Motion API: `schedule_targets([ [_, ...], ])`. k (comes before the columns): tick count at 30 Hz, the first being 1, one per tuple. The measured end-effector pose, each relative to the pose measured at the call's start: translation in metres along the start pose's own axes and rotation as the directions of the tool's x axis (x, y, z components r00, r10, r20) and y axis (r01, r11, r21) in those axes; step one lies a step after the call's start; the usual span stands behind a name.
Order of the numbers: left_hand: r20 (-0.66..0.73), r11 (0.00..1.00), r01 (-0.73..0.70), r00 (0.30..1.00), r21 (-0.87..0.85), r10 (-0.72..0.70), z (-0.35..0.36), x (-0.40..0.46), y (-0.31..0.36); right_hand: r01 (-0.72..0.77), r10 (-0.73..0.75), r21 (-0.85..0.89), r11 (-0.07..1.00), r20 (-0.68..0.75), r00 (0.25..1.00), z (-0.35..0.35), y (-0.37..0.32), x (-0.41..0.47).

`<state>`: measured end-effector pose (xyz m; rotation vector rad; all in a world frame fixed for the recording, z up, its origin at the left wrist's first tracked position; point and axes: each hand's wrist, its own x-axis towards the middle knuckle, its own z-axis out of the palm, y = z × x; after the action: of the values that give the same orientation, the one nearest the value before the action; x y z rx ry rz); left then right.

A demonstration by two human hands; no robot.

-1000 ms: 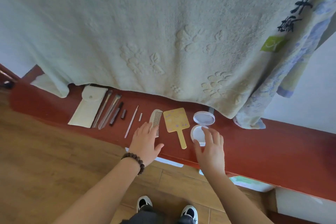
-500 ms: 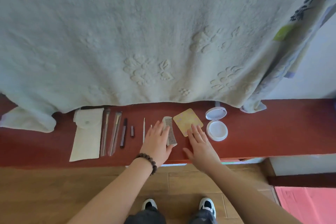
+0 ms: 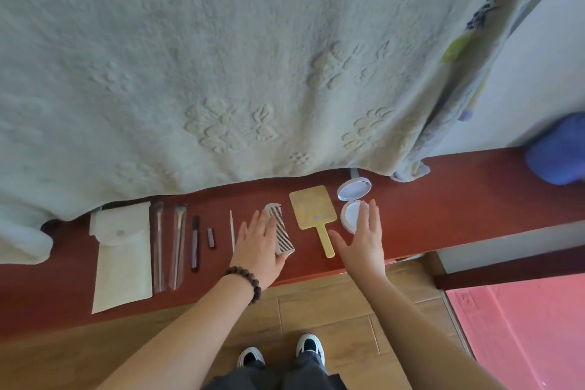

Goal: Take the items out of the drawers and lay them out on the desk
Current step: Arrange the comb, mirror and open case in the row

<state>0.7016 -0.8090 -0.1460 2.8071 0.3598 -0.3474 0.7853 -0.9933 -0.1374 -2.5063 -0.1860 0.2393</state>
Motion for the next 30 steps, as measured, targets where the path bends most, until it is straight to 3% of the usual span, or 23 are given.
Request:
schedule_targets([
  [5,-0.002,0.999,0.03,1.0,0.013,-0.03,0.0,0.001,0.001,-0.074,0.078,-0.055,0.996,0.091,0.993,-0.016,0.041,0.032],
  [9,0.009,0.999,0.05,0.999,0.01,-0.05,0.004,0.0,0.004,-0.04,0.04,-0.105,0.994,0.003,0.999,-0.01,0.046,0.039],
  [16,0.021,0.997,0.07,0.997,0.013,-0.07,0.005,0.001,0.012,-0.127,0.114,-0.119,0.985,-0.109,0.987,-0.008,0.049,0.041],
  [25,0.033,0.996,0.084,0.996,0.015,-0.085,0.006,0.001,0.022,-0.097,0.087,-0.169,0.981,-0.065,0.994,-0.019,0.06,0.043],
  [28,0.002,0.997,0.08,0.997,0.011,-0.08,0.006,-0.002,0.022,0.075,-0.104,-0.2,0.977,-0.137,0.985,-0.017,0.046,0.029],
  [30,-0.043,0.998,0.057,0.997,0.019,-0.056,0.007,-0.007,0.023,0.296,-0.305,-0.223,0.929,-0.004,0.952,-0.009,0.029,0.014],
])
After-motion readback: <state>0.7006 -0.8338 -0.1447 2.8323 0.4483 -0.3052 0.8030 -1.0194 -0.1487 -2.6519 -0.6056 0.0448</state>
